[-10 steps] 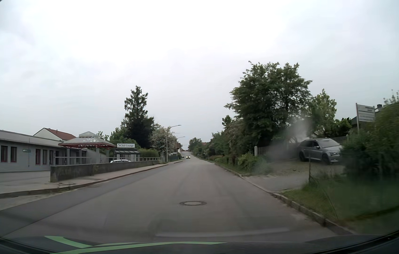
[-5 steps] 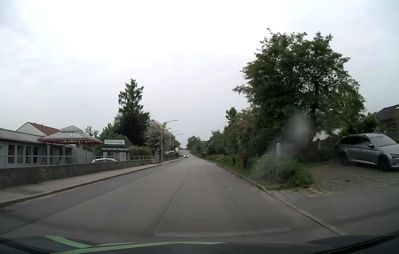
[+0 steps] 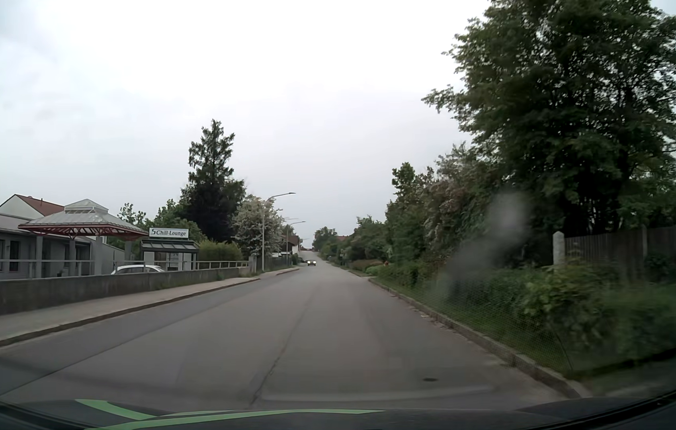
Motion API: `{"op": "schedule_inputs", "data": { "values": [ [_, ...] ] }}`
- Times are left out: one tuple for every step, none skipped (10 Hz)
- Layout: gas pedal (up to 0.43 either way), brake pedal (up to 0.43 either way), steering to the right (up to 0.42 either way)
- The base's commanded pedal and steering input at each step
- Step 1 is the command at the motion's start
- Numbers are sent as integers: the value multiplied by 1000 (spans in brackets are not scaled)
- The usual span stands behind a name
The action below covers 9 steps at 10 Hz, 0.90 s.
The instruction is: Follow the waypoints while adhering to traffic rules and regulations
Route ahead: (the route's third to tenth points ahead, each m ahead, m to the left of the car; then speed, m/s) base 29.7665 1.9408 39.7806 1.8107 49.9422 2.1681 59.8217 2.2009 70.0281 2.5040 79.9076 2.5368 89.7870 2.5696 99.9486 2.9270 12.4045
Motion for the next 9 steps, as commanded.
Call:
{"op": "schedule_inputs", "data": {
  "values": [
    [87,0,4],
    [87,0,4],
    [87,0,4],
    [87,0,2],
    [87,0,1],
    [87,0,0],
    [87,0,0],
    [87,0,0],
    [87,0,-1]
  ]
}}
